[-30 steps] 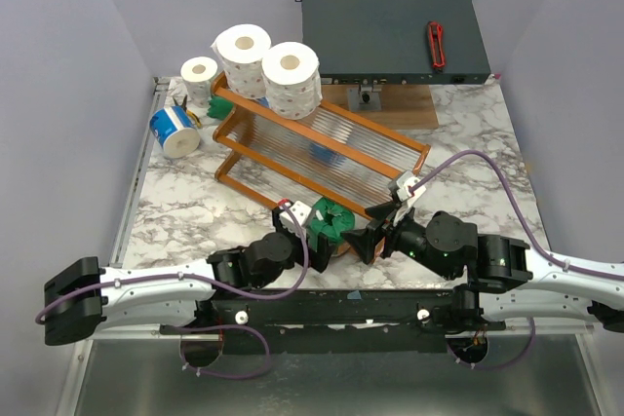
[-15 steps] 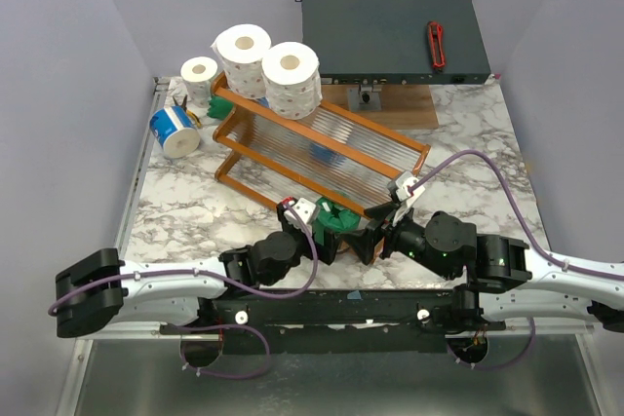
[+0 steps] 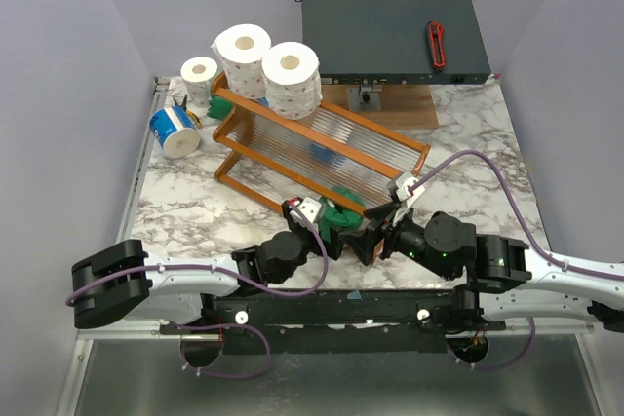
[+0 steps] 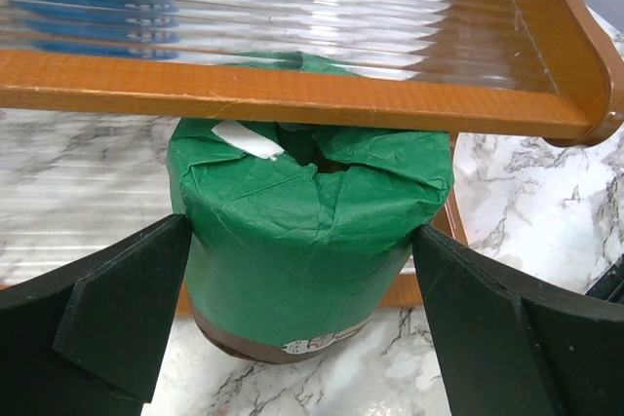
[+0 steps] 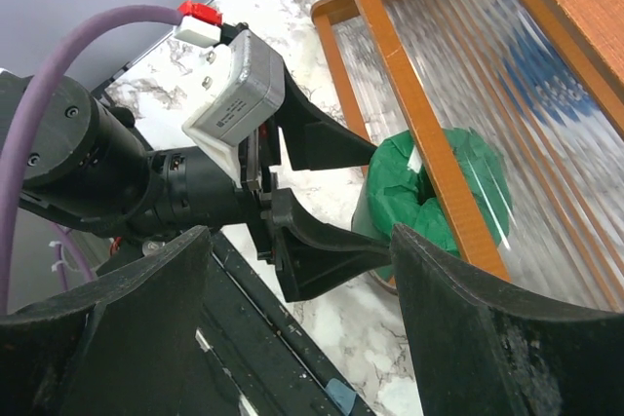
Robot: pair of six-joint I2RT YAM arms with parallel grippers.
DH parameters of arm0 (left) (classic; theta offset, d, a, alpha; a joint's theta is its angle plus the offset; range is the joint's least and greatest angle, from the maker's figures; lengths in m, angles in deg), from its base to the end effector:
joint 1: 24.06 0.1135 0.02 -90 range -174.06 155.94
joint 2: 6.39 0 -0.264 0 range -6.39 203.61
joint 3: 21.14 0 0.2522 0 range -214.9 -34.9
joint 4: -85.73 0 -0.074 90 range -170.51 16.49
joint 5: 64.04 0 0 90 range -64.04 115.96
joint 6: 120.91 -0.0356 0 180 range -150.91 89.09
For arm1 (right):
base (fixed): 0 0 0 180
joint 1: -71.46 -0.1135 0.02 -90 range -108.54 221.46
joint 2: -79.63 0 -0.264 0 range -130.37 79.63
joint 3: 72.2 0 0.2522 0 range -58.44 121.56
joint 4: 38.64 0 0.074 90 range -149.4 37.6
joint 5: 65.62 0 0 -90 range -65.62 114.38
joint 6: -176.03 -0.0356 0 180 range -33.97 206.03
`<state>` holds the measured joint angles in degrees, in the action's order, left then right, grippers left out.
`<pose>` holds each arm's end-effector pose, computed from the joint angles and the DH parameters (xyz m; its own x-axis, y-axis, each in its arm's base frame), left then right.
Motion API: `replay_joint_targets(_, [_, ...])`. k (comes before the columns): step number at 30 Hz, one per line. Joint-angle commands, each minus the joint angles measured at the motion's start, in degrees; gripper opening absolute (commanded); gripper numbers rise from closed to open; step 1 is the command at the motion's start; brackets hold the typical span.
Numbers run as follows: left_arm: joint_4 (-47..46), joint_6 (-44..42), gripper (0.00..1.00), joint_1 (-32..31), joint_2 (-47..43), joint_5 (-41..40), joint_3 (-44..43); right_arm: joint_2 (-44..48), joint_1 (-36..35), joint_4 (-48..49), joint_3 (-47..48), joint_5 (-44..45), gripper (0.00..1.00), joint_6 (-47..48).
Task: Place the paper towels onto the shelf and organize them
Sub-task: Adjust the paper towel on the shelf.
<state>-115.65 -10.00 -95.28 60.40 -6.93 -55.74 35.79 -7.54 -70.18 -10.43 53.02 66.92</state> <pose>0.0928 -0.2129 0.2023 -0.2789 -0.1108 -0.9539 0.5607 0.7876 -0.2554 0.0495 0.1654 0.3492 -0.2954 -0.0137 -0.9553 -0.7154 0.6659 0.2116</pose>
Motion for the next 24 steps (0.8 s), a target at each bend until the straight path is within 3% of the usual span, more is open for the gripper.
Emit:
replay_joint_targets(1, [-7.02, -1.24, 0.99, 0.38, 3.26, -0.05, 0.06, 0.16, 0.08, -1.07, -0.72, -1.11, 0.77, -0.65])
replay_joint_targets(14, [-11.97, -2.54, 0.98, 0.64, 10.61, 3.06, -2.71, 0.86, 0.08, -1.92, -0.83, -1.00, 0.77, -1.36])
replay_joint_targets(24, [-13.34, -2.09, 0.99, 0.77, 8.82, 4.94, -0.15, 0.83, 0.08, -2.09, -0.78, -0.61, 0.77, -1.01])
